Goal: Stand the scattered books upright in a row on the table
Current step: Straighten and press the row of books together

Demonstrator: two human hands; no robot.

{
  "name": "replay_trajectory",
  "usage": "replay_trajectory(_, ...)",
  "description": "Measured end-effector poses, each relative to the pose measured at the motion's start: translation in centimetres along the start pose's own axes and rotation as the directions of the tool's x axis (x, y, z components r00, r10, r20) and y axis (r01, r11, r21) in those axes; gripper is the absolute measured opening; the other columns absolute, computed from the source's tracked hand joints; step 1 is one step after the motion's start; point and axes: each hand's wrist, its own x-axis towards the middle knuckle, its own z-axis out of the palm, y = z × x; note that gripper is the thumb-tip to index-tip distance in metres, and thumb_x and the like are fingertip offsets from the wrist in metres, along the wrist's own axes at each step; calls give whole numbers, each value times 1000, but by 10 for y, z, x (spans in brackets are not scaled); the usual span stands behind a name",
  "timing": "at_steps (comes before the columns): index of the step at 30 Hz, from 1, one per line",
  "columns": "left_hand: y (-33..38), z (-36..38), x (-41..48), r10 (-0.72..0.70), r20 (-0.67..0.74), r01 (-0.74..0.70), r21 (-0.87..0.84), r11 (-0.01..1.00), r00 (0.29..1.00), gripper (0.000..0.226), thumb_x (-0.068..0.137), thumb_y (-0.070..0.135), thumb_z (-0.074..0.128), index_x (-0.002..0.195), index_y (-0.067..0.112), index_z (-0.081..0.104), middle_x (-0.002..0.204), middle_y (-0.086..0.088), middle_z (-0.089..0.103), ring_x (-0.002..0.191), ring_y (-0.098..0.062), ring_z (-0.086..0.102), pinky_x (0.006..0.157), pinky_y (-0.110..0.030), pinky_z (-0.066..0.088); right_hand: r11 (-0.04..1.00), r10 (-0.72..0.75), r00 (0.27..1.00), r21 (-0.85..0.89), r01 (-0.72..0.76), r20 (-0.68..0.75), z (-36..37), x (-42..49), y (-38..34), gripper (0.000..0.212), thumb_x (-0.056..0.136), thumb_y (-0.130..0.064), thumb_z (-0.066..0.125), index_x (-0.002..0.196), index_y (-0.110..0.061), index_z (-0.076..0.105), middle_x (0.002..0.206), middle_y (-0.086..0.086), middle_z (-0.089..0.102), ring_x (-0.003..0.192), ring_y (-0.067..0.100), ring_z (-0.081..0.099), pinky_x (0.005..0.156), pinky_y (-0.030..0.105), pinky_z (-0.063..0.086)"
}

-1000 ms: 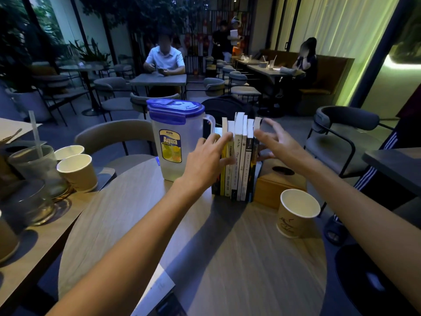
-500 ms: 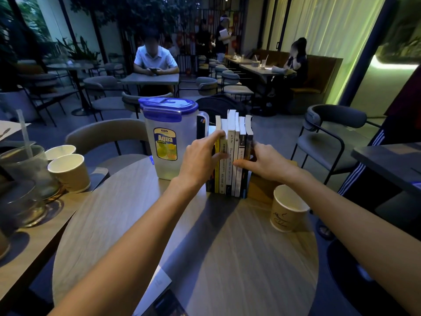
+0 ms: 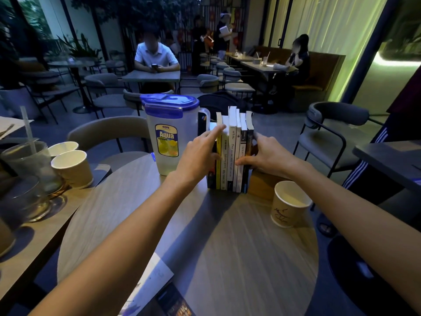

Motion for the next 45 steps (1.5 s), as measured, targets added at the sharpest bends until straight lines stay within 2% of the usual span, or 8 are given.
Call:
replay_trajectory(11,-9,3,-1,-34,5,34,-42,999,999,85,85,4,71,154,27,27,137,-9,61,119,-28,63,93,-45,55,999,29,999,-45,-27,35,1,1,4,69,80,-32,83,137,-18,48,128,1,67,119,17,64,95,29,52)
replay_trajectory(15,-15,8,-10,-60,-52,47,-233,971,997,86,83,2,74,152,27,28,143,-5,48,123,-19,57,92,-35,58,984,68,997,-166,-61,37,2,2,6,71,80,-45,80,138,-21,48,130,1,66,119,19,63,95,38,55)
replay_trajectory(22,-20,14,-16,-318,-35,276,-417,866,947,79,80,23,81,145,17,37,140,-6,47,81,-3,63,67,-12,53,843,220,975,-502,-190,1,8,0,6,94,70,-73,74,147,-32,37,126,8,52,113,30,57,89,46,55)
replay_trajectory(30,-23,15,-9,-344,264,426,-394,815,901,94,81,19,78,156,26,21,150,-9,45,133,-30,50,104,-49,48,935,211,971,-311,-167,111,8,4,-4,69,82,-35,81,140,-19,48,137,6,60,124,25,59,95,36,52)
replay_trajectory(34,-22,20,-12,-307,286,404,-400,823,908,98,83,10,75,156,28,12,153,-8,41,129,-29,54,101,-44,49,931,204,970,-332,-150,133,5,5,0,37,77,-29,85,89,-31,51,119,4,64,113,23,61,76,23,46)
replay_trajectory(37,-28,24,-13,-307,250,388,-414,823,918,94,83,8,75,155,29,19,150,-6,43,130,-28,53,100,-46,53,945,179,973,-299,-129,146,0,6,1,51,75,-31,87,74,-37,36,97,-8,60,97,15,59,69,20,46)
replay_trajectory(40,-31,24,-16,-282,229,356,-421,834,932,86,85,5,71,153,30,24,146,-5,45,129,-24,54,94,-35,56,945,181,973,-298,-132,144,-4,6,7,46,70,-41,88,95,-30,51,101,-2,64,99,18,64,84,36,57)
replay_trajectory(45,-30,22,-17,-253,213,324,-431,842,944,78,90,0,64,150,34,29,146,-6,47,128,-28,55,86,-28,55,953,149,978,-285,-103,143,-7,4,11,84,68,-46,88,136,-25,44,119,-1,62,110,19,59,96,42,53)
